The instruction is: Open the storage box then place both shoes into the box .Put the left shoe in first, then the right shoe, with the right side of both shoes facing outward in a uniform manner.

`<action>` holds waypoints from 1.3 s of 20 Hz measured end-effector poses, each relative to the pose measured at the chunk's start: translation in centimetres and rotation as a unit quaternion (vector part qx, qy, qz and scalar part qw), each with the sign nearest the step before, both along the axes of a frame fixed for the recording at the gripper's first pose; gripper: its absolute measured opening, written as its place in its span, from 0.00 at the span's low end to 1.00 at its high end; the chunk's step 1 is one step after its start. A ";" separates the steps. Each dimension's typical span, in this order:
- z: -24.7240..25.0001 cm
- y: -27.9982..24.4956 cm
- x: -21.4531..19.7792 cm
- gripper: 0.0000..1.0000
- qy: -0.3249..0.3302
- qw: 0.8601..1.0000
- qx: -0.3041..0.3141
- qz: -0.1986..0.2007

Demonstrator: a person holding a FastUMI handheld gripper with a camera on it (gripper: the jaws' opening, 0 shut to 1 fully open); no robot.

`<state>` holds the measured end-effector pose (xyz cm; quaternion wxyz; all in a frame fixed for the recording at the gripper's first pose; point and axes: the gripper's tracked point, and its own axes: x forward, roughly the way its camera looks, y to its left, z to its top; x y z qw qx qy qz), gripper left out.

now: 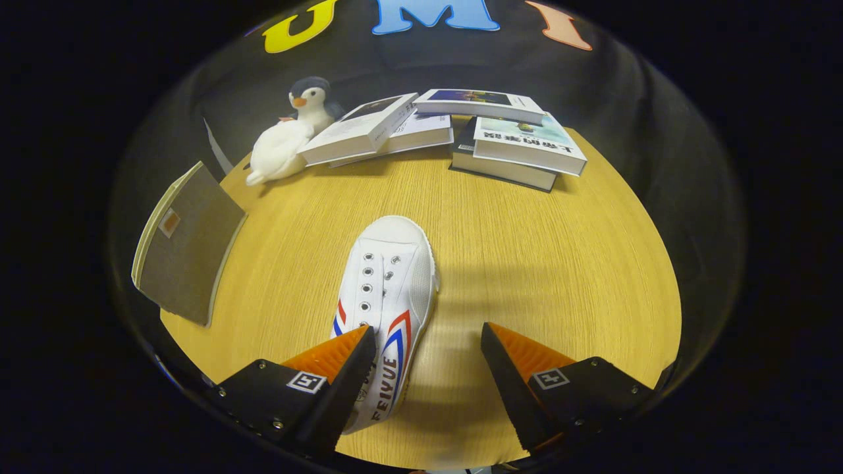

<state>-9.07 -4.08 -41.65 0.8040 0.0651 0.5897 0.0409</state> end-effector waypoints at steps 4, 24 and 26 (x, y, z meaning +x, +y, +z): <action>-1.2 0.4 0.0 0.98 0.016 1.000 -0.007 0.015; -1.5 1.3 0.0 0.01 0.040 0.997 0.053 -0.050; -1.3 1.6 0.1 0.01 0.049 0.992 0.086 -0.082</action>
